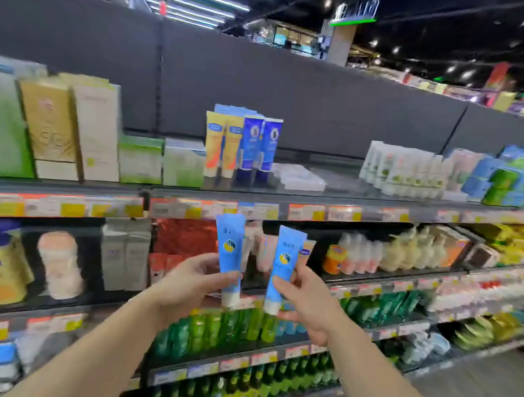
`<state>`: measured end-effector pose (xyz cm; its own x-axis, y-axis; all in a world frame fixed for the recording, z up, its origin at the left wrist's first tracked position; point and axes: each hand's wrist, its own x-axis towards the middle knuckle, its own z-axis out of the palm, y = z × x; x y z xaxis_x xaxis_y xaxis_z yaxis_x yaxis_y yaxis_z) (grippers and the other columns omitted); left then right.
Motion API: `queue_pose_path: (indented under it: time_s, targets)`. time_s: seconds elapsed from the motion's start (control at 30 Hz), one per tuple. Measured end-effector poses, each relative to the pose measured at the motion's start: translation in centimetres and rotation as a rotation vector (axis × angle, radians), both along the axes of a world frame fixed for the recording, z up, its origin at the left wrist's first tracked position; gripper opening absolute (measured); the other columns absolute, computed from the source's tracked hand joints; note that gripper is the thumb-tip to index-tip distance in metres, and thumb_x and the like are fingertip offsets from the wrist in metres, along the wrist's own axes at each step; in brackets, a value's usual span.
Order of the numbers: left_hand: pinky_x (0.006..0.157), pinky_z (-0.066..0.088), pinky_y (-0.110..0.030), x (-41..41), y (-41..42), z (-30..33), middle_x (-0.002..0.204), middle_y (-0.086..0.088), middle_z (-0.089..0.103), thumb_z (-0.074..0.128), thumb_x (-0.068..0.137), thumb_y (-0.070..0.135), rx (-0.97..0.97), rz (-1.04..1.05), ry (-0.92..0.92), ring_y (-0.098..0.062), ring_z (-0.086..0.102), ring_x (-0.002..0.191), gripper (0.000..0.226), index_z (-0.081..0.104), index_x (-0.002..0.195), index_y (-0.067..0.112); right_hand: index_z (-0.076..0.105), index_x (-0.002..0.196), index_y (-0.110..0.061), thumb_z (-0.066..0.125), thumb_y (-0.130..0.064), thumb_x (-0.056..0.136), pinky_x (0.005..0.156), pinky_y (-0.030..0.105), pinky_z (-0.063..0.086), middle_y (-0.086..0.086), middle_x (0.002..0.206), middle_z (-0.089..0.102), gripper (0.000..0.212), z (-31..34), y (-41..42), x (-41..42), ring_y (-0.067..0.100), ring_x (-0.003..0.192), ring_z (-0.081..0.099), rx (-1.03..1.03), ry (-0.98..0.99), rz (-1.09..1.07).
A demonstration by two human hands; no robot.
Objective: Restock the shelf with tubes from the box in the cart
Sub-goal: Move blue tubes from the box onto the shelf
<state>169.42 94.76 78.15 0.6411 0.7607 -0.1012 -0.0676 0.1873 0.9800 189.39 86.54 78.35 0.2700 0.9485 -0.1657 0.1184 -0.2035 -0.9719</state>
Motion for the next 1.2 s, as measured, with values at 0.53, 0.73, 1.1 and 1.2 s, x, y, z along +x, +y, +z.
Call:
queue_pose_path:
  time_s: [0.53, 0.73, 1.1, 1.2]
  targets:
    - [0.067, 0.056, -0.026, 24.0, 10.8, 10.7, 0.093, -0.001, 0.075, 0.067, 0.09, 0.018, 0.445, 0.089, 0.05, -0.009, 0.069, 0.075, 0.01, 0.071, 0.098, 0.016, 0.066, 0.103, -0.022, 0.067, -0.025, 0.089, 0.061, 0.026, 0.045, 0.003, 0.09, 0.07, 0.014, 4.4, 5.4, 20.3, 0.015, 0.073, 0.062, 0.182, -0.123, -0.179]
    - [0.069, 0.057, -0.035, 32.5, 19.9, 13.8, 0.093, -0.004, 0.074, 0.073, 0.085, 0.022, 0.556, 0.118, 0.151, -0.018, 0.067, 0.071, 0.012, 0.07, 0.096, 0.018, 0.068, 0.102, -0.02, 0.066, -0.02, 0.09, 0.065, 0.027, 0.053, 0.007, 0.09, 0.071, 0.012, 7.3, 9.3, 26.5, 0.015, 0.078, 0.068, 0.293, -0.097, -0.239]
    - [0.074, 0.054, -0.027, 43.9, 27.0, 11.9, 0.098, 0.003, 0.072, 0.076, 0.081, 0.022, 0.466, 0.097, 0.322, -0.013, 0.069, 0.087, 0.02, 0.066, 0.098, 0.022, 0.072, 0.095, -0.032, 0.07, -0.04, 0.08, 0.093, 0.051, 0.049, 0.019, 0.103, 0.065, 0.018, 8.1, 15.8, 33.1, 0.024, 0.089, 0.062, 0.334, -0.085, -0.07]
    - [0.086, 0.055, -0.03, 45.6, 27.1, 11.7, 0.104, -0.001, 0.072, 0.071, 0.085, 0.012, 0.469, 0.101, 0.343, -0.013, 0.067, 0.093, 0.019, 0.065, 0.103, 0.016, 0.07, 0.099, -0.029, 0.068, -0.034, 0.087, 0.093, 0.044, 0.053, 0.0, 0.098, 0.072, 0.013, 8.5, 17.3, 34.6, 0.021, 0.095, 0.066, 0.302, -0.121, 0.054]
